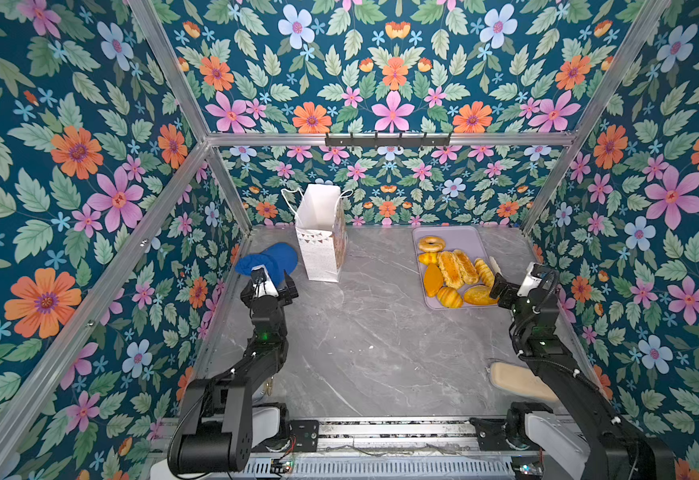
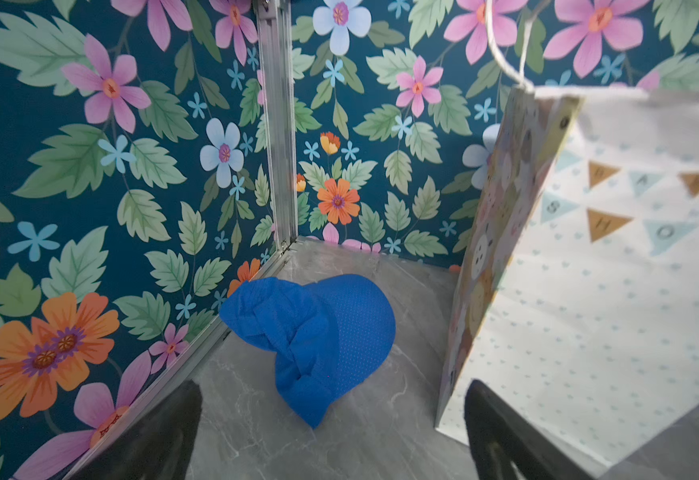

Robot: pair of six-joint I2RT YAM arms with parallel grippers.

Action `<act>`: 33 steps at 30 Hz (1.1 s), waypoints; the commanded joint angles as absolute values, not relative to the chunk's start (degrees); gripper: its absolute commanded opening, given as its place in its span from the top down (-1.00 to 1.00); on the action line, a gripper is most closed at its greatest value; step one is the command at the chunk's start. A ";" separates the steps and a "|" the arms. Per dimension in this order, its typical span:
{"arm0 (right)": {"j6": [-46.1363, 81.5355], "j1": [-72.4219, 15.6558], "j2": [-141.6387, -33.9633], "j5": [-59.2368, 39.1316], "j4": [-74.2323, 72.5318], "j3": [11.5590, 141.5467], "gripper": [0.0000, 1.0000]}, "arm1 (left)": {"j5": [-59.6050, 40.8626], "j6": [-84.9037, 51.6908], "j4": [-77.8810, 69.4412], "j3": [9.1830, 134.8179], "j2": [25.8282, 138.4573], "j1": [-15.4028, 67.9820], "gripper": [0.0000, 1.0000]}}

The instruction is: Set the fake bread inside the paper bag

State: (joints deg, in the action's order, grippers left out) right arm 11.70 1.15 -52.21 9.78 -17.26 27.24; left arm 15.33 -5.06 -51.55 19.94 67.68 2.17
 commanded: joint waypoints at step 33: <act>28.65 -33.68 -74.54 -3.74 38.65 74.34 -0.16 | -3.38 -12.73 38.69 96.05 89.91 3.52 -0.85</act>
